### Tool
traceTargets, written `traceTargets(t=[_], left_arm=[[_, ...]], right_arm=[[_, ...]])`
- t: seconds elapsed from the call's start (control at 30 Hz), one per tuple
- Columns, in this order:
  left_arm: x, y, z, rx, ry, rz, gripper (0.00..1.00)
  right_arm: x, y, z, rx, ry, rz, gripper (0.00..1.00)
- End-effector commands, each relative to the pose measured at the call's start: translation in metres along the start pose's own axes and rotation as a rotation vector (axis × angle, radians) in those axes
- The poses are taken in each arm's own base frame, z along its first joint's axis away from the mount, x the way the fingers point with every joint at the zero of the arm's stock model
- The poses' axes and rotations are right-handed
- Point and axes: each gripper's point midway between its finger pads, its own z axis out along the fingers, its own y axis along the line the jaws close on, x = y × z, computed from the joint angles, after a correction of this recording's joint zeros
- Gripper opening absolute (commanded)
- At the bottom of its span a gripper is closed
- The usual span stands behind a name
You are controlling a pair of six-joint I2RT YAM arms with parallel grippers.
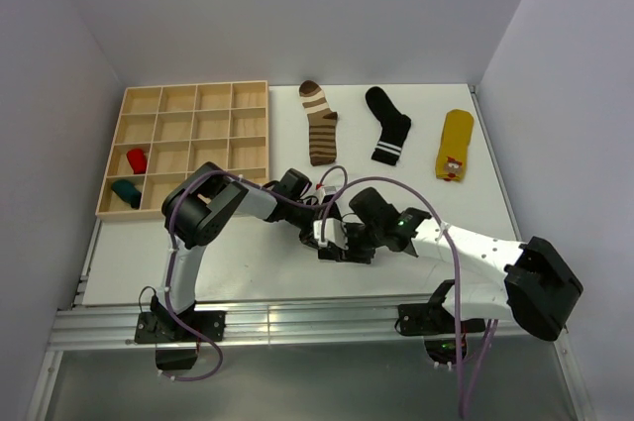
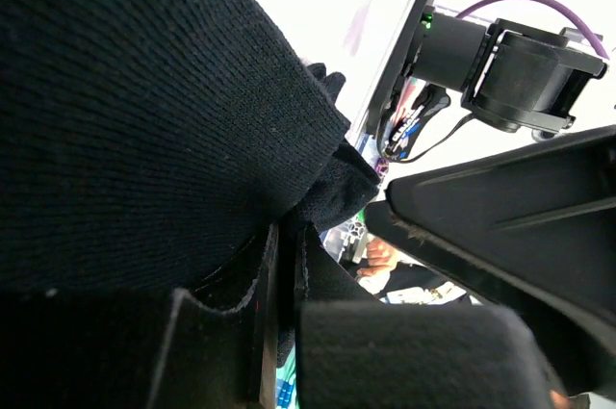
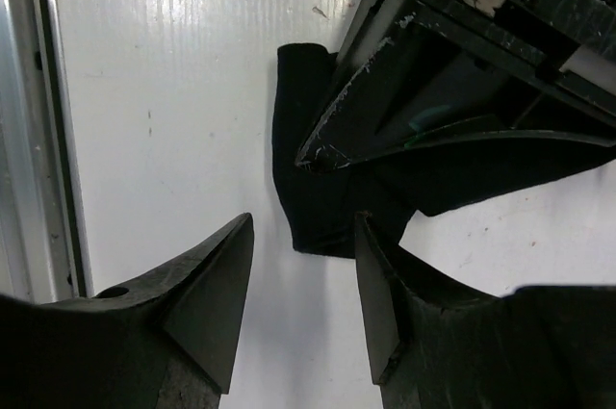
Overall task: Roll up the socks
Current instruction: Roll the sock at the center of the board.
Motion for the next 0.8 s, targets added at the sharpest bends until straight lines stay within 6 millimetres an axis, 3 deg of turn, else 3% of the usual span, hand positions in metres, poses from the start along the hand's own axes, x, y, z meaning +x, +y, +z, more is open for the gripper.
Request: traceTargets(t=[0.0,0.57,0.77], left_arm=[[0.013,0.045,0.005,-0.126,0.014,-0.114,0.0],[0.013,0.044,0.003,-0.127,0.026,-0.09,0.0],[0.009,0.041,0.002,-0.124,0.021,-0.071,0.02]], right_arm=[[-0.011,-0.014,0.003,0.088,-0.016,-0.065,0.54],[0.006,-0.007,0.03,0.053,0.068,-0.083,0.47],[0.013,-0.003,0.034,0.034,0.093,-0.057,0.34]])
